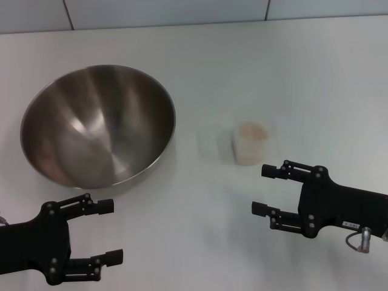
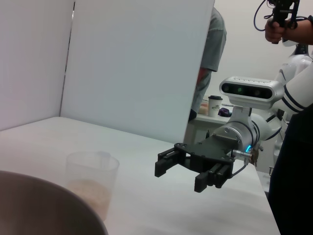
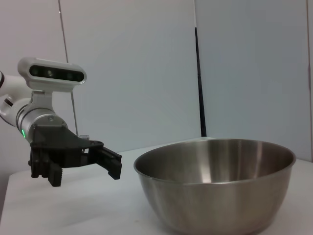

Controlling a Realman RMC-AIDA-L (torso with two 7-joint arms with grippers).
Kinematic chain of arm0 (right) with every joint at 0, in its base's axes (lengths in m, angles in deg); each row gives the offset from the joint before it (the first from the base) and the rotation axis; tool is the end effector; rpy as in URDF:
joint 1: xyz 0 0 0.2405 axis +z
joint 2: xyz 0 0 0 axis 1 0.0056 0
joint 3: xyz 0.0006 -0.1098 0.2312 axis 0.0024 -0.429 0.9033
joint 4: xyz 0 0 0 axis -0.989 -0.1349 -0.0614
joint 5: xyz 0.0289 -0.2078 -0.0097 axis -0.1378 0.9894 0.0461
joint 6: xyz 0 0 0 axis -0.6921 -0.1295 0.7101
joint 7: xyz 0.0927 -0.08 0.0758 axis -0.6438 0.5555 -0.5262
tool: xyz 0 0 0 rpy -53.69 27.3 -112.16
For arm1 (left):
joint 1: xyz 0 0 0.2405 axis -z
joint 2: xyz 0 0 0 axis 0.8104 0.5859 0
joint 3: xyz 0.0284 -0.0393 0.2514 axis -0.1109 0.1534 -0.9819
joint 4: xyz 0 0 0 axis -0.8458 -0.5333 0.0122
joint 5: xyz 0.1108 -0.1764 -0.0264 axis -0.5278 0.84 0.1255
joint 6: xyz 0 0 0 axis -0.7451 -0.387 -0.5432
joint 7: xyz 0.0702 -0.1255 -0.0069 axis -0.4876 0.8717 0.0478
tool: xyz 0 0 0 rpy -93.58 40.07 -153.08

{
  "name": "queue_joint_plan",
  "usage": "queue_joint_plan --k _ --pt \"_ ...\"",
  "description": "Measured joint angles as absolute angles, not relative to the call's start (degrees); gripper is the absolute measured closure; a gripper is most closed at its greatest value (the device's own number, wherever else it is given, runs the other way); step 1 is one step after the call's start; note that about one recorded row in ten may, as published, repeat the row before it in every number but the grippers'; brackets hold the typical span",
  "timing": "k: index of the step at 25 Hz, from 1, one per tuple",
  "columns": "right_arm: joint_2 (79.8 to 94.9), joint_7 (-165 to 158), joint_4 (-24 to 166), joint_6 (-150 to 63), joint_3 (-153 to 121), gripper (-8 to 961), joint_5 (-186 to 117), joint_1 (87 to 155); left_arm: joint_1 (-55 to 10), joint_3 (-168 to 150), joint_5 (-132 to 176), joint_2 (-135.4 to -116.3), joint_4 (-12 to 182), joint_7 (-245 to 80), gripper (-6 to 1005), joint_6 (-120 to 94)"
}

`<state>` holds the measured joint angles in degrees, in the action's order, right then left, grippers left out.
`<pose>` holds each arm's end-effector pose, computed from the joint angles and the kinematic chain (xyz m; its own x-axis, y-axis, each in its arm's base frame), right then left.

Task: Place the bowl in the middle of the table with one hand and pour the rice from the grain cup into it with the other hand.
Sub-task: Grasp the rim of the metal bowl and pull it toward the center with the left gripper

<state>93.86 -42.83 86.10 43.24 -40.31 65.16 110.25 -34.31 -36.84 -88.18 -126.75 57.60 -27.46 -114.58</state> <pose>0.3071 0.2381 -0.0399 0.7774 -0.1081 -0.6196 -0.3196 -0.9164 -0.2411 -0.3107 0.2231 0.0062 0.7944 0.2174 0.5671 0.2749 -0.9613 -0.0166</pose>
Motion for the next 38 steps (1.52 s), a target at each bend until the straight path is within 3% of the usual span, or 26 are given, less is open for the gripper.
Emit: queue_joint_plan --k 21,38 --pt "93.86 -42.84 86.01 43.25 -40.31 244 65.17 110.43 -34.1 -36.84 -88.1 -126.76 57.74 -27.39 141 -114.81" --pt "93.87 -42.83 85.99 43.32 -40.31 244 65.03 110.6 -34.22 -25.04 -66.48 -128.45 57.4 -27.47 142 -116.71"
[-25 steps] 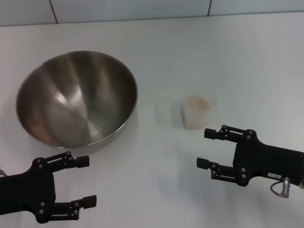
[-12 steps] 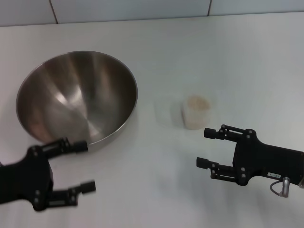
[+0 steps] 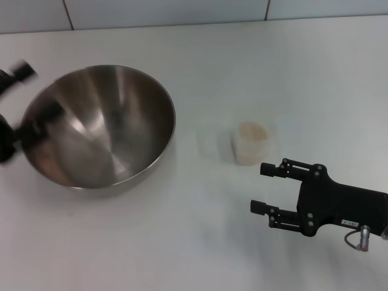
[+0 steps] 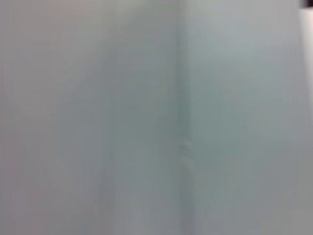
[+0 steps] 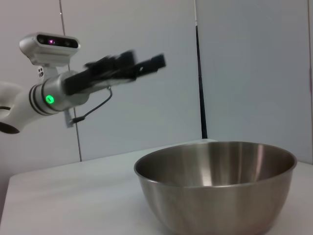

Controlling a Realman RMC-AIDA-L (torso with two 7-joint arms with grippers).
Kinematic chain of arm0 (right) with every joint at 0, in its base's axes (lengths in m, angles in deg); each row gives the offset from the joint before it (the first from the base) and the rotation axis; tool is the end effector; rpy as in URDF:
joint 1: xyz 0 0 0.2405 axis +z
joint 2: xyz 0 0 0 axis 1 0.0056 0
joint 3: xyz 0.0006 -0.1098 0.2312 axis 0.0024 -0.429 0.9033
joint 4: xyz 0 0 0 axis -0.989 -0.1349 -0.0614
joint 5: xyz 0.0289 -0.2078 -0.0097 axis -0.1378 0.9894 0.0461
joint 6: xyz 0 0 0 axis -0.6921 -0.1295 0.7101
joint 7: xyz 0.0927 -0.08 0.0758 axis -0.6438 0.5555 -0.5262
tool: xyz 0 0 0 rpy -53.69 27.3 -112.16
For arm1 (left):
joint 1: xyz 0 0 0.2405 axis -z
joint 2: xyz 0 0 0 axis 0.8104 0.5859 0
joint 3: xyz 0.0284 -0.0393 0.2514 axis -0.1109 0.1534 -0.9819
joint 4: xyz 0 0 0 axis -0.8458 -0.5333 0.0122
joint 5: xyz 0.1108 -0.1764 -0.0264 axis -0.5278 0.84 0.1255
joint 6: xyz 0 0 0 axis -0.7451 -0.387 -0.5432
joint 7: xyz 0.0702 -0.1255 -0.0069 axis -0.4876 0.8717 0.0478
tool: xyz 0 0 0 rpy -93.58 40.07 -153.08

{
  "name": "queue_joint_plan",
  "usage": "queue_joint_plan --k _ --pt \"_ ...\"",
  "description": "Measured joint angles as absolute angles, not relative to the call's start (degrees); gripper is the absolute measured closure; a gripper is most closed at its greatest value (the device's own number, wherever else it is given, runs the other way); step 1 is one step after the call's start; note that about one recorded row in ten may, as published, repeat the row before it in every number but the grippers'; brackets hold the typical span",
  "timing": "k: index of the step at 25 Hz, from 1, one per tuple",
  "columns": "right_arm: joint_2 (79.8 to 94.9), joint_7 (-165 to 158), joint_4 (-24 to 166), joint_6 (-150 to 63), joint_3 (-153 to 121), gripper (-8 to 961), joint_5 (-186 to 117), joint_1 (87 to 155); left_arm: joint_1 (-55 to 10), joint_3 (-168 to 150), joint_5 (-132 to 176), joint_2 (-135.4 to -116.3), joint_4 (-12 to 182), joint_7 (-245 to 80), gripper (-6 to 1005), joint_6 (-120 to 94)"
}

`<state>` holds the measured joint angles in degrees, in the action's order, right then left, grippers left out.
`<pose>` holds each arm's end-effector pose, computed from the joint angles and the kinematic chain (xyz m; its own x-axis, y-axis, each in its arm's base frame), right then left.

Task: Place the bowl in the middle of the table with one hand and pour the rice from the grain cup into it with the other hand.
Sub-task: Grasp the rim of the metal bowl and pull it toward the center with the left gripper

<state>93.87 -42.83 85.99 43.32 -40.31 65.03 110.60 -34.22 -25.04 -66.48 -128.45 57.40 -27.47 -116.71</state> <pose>0.3053 0.2398 -0.0400 0.7757 -0.1035 -0.6226 -0.3154 -0.9180 -0.2403 -0.2909 0.2573 0.0560 0.5651 -0.0720 0.8219 0.3947 -0.8512 -0.3459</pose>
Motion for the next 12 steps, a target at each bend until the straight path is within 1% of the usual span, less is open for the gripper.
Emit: queue_joint_plan --k 1,3,9,12 --pt "93.86 -42.83 85.96 43.34 -40.31 244 65.02 110.6 -34.07 -19.49 -64.31 -128.98 57.38 -27.74 142 -113.89" --pt "93.87 -42.83 85.95 43.41 -40.32 244 64.89 110.56 -33.94 -17.01 -63.29 -129.15 57.38 -27.7 142 -111.69" --pt "93.87 -42.83 85.92 43.57 -40.31 243 64.33 110.2 -33.3 -15.36 -61.33 -129.14 55.1 -23.86 141 -102.32" --pt "93.87 -42.83 85.92 43.66 -40.09 243 64.29 110.16 -33.14 -19.72 -61.5 -129.31 49.95 -16.05 140 -94.36"
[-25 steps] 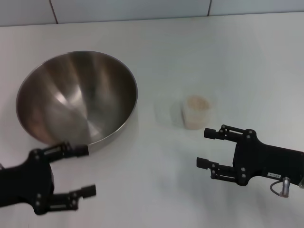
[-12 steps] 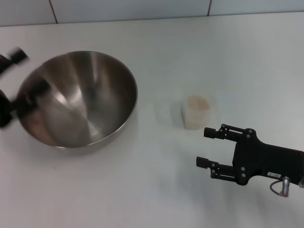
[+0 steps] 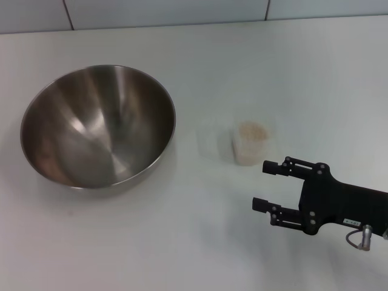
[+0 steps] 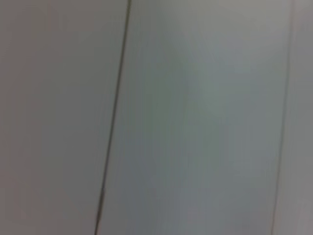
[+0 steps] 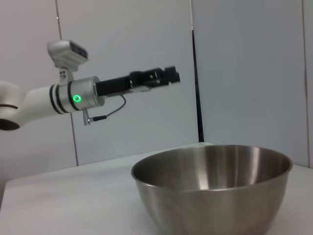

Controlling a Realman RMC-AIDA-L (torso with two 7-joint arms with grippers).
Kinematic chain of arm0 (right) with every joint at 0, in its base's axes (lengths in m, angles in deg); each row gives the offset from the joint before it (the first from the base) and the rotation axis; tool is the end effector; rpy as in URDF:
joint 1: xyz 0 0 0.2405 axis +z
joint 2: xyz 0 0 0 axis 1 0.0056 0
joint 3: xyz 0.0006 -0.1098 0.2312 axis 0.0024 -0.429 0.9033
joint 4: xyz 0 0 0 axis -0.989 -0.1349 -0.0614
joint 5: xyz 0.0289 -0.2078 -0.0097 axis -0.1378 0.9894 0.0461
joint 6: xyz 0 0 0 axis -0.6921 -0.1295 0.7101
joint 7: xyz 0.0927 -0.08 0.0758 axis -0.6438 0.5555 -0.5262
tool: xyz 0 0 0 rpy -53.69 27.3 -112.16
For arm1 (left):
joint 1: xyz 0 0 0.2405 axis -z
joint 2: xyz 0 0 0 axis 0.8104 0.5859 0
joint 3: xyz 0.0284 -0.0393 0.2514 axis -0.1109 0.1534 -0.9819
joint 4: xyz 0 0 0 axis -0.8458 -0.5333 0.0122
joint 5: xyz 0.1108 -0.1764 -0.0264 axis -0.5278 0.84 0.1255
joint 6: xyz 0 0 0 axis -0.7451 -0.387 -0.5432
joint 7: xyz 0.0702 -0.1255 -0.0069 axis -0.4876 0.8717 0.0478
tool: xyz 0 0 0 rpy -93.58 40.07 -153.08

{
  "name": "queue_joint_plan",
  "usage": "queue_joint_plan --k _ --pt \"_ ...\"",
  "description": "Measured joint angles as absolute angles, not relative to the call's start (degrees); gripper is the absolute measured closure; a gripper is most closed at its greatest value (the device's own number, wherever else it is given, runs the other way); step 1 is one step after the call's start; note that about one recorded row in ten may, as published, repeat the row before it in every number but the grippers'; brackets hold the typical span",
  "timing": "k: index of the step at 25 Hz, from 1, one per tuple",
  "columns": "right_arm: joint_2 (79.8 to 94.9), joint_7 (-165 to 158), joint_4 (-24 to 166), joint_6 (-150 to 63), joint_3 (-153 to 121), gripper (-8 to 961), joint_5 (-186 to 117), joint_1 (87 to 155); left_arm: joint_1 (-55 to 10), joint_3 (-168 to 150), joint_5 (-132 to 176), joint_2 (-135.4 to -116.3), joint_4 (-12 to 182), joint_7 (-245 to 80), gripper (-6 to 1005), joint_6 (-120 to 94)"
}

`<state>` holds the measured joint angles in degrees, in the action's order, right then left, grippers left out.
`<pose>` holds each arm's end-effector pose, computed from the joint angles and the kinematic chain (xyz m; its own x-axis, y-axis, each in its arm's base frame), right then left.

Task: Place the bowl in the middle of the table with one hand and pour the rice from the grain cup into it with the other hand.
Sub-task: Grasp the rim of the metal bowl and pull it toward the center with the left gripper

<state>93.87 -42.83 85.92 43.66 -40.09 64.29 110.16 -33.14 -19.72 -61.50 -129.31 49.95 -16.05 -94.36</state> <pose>0.3060 0.2385 -0.0384 0.7666 -0.1035 -0.6337 -0.3272 -0.9122 -0.2468 -0.3282 0.3074 0.0961 0.5849 0.0200 0.8109 0.6883 -0.5412 -0.4831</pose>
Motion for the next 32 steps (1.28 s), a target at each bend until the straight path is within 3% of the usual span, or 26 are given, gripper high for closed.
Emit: queue_joint_plan --k 12,32 --pt "93.86 -42.83 85.93 43.69 -39.59 244 64.28 110.08 -36.59 -42.94 -70.15 -129.11 30.62 10.36 141 -80.1" --pt "93.86 -42.83 85.93 43.15 -39.59 243 64.28 110.6 -30.13 -47.16 -95.87 -129.05 25.54 34.53 141 -80.25"
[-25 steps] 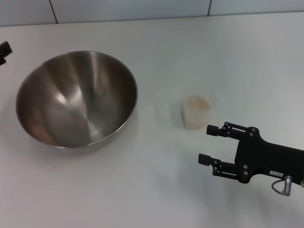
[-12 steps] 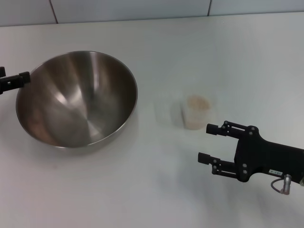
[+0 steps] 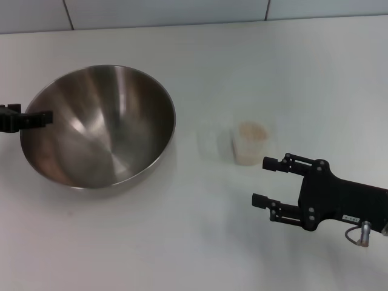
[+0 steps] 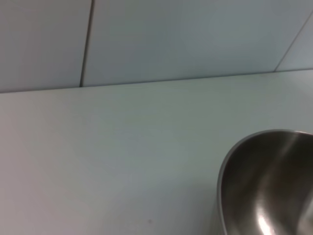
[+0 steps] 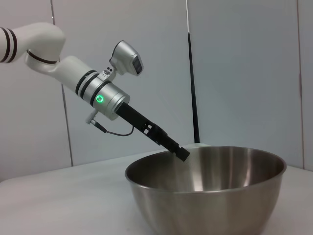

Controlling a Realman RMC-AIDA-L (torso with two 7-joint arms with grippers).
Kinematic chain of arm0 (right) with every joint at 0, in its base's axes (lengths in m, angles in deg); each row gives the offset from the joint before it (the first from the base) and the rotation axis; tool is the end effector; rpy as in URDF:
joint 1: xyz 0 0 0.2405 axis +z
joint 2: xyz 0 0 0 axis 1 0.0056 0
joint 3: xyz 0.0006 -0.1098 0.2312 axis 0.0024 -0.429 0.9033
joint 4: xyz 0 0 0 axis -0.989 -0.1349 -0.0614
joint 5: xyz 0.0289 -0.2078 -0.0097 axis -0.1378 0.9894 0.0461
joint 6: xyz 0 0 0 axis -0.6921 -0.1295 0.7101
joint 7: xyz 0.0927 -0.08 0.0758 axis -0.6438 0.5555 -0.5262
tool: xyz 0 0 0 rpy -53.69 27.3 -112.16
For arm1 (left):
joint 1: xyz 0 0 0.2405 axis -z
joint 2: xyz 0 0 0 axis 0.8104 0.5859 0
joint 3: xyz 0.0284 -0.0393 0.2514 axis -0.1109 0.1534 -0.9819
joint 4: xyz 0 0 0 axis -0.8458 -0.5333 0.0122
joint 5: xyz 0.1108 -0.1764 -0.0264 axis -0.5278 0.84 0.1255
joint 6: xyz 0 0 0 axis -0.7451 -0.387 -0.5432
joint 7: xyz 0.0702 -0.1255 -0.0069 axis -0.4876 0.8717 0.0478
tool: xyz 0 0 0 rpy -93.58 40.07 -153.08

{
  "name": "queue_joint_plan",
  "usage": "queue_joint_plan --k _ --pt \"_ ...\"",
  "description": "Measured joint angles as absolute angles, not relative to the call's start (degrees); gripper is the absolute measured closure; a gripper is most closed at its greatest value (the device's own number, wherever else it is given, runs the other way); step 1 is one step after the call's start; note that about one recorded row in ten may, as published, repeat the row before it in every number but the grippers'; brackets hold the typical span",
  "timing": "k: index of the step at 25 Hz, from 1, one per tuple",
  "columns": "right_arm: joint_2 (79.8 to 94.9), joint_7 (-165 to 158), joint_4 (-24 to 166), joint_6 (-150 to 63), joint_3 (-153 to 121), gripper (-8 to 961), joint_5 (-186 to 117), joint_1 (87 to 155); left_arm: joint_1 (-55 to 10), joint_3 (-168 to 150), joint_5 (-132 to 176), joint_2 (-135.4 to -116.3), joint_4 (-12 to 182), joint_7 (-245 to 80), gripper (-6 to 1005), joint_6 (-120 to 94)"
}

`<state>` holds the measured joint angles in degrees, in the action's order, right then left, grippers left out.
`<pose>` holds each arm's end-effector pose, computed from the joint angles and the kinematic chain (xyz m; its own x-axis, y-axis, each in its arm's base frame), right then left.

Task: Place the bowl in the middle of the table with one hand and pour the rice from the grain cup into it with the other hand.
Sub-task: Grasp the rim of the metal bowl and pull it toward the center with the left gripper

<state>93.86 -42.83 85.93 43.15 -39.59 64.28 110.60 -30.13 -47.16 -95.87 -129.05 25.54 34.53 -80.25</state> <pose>0.3055 0.2423 -0.0378 0.7690 -0.0988 -0.6315 -0.3280 -0.9090 -0.2571 -0.3085 0.3522 0.0719 0.6162 0.6747 0.4064 0.7818 -0.4616 -0.4191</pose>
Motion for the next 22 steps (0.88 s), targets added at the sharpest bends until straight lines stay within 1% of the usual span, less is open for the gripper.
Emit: queue_joint_plan --k 19,22 --pt "93.86 -42.76 85.93 43.06 -39.52 243 64.28 110.69 -29.46 -47.83 -97.74 -129.12 24.57 35.48 177 -81.55" --pt "93.86 -42.75 85.92 43.1 -39.52 243 64.28 110.66 -29.41 -47.99 -97.99 -129.16 24.36 35.34 205 -81.64"
